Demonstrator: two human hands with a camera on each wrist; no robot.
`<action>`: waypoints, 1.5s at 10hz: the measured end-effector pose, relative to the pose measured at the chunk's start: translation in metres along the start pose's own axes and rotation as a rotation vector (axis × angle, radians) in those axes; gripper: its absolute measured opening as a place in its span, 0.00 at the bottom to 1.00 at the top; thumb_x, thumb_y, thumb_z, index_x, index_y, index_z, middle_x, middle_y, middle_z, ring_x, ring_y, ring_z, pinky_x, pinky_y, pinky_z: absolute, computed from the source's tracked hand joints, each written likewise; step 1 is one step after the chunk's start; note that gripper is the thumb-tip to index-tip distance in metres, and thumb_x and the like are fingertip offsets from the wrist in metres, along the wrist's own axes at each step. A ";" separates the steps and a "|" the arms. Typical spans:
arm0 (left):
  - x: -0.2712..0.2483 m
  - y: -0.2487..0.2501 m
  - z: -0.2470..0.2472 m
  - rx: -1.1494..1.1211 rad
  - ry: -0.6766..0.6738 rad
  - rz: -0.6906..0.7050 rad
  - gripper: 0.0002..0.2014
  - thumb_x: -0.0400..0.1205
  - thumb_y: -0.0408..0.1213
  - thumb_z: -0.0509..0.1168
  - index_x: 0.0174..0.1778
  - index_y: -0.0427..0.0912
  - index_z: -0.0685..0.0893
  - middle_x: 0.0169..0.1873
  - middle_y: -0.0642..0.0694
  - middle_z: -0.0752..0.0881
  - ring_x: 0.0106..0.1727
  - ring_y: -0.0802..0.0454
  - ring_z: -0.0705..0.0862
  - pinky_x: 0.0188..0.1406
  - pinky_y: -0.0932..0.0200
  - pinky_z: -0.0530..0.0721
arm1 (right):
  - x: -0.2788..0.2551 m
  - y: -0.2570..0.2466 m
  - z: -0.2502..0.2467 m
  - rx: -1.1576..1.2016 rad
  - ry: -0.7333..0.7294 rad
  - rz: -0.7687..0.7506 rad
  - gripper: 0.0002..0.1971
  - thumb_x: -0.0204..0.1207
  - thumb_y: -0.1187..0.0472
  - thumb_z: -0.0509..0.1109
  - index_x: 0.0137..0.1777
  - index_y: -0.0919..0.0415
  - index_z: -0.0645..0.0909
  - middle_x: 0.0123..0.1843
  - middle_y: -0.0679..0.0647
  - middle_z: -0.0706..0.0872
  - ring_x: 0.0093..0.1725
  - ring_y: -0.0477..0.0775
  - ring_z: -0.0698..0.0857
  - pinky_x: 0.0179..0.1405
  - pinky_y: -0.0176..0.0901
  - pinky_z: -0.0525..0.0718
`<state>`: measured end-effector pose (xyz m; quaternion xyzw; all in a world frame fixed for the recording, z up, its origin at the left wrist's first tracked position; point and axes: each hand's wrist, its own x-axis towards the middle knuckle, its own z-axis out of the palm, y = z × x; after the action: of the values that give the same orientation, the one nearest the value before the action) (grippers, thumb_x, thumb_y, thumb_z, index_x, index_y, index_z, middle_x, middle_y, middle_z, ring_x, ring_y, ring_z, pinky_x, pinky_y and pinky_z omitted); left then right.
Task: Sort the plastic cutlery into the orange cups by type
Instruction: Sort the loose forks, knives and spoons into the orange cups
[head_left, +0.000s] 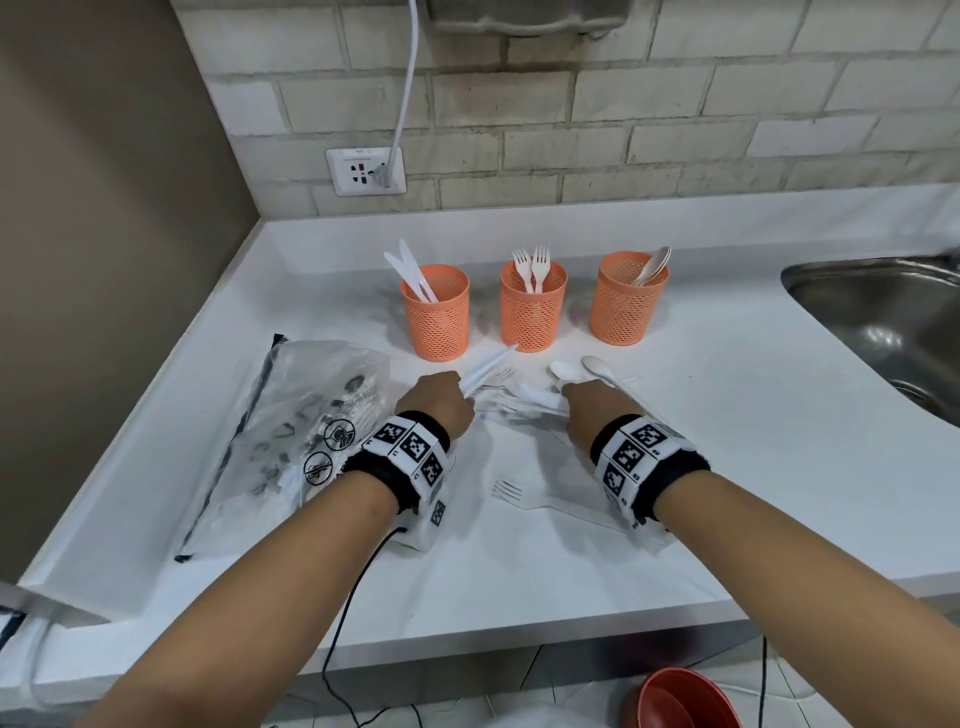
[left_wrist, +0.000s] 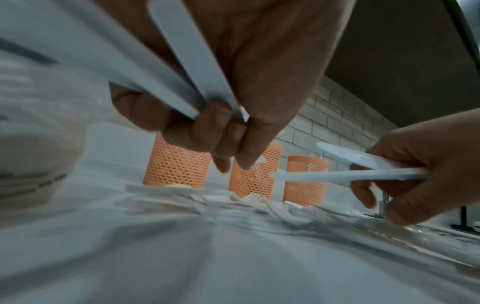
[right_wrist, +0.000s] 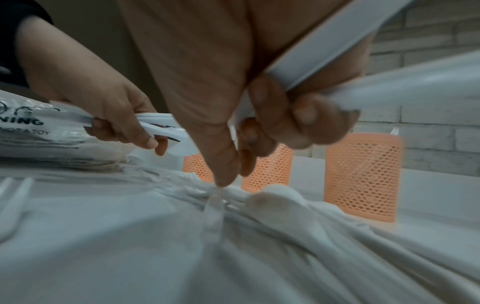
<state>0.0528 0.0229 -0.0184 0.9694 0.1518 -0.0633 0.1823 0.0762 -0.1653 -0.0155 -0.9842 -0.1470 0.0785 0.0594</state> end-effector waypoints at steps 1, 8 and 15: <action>0.002 0.008 0.010 0.083 -0.105 0.075 0.16 0.83 0.43 0.57 0.58 0.37 0.82 0.58 0.38 0.85 0.59 0.40 0.83 0.56 0.52 0.79 | 0.006 0.005 0.001 0.010 -0.020 -0.005 0.16 0.77 0.61 0.61 0.65 0.54 0.77 0.65 0.53 0.83 0.72 0.54 0.75 0.75 0.48 0.72; 0.000 0.021 0.007 0.225 -0.112 0.041 0.17 0.74 0.41 0.72 0.57 0.40 0.83 0.54 0.43 0.87 0.56 0.44 0.86 0.45 0.58 0.79 | -0.005 -0.008 -0.001 -0.030 -0.178 0.016 0.17 0.79 0.62 0.61 0.67 0.61 0.75 0.68 0.62 0.77 0.65 0.64 0.79 0.59 0.52 0.79; -0.007 -0.008 -0.045 0.168 -0.057 -0.072 0.20 0.81 0.43 0.66 0.62 0.32 0.80 0.61 0.37 0.83 0.62 0.41 0.82 0.56 0.55 0.79 | 0.003 -0.006 -0.016 0.075 0.013 -0.018 0.21 0.81 0.58 0.61 0.72 0.63 0.69 0.70 0.63 0.74 0.70 0.63 0.75 0.66 0.52 0.75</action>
<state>0.0463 0.0448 0.0218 0.9730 0.1754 -0.1100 0.1023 0.0805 -0.1603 0.0004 -0.9804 -0.1526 0.0770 0.0977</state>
